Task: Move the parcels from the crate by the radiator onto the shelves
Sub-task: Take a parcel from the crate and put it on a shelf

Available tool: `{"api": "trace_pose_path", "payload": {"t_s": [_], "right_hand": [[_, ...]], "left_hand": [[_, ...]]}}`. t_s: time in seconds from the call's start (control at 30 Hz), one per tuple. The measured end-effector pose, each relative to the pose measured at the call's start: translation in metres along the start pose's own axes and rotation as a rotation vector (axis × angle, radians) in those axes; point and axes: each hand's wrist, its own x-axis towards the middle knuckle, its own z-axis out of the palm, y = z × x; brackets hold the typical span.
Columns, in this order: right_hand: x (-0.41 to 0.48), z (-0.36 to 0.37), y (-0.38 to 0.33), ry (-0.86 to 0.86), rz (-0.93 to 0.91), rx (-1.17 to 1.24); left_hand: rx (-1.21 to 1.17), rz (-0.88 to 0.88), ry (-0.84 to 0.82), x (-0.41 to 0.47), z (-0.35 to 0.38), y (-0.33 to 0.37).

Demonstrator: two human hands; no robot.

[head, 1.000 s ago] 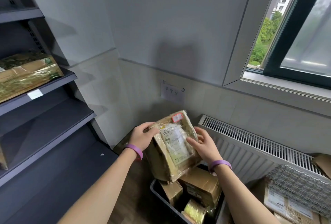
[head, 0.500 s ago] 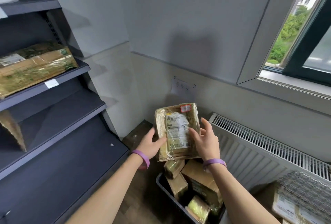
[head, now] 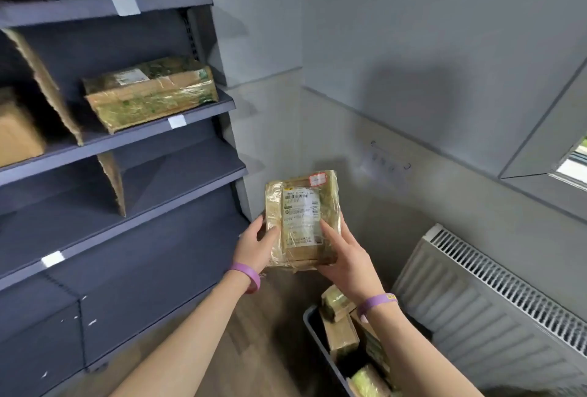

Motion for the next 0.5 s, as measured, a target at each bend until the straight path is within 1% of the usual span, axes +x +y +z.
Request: {"api": "trace_pose_path", "payload": {"t_s": [0.1, 0.23, 0.37, 0.43, 0.5], "right_hand": [[0.012, 0.023, -0.021, -0.059, 0.038, 0.052], [0.025, 0.065, -0.059, -0.188, 0.118, 0.138], [0.029, 0.122, -0.107, -0.27, 0.052, 0.161], [0.026, 0.156, -0.137, -0.312, 0.023, 0.17], [0.021, 0.179, -0.155, -0.348, 0.033, 0.183]], "left_hand": [[-0.015, 0.042, 0.072, -0.007, -0.035, -0.01], [-0.019, 0.025, 0.166, -0.028, -0.095, -0.035], [-0.027, -0.055, 0.295, -0.06, -0.169, -0.073], [-0.032, -0.09, 0.392, -0.081, -0.211, -0.096], [-0.032, -0.126, 0.445, -0.096, -0.237, -0.109]]}}
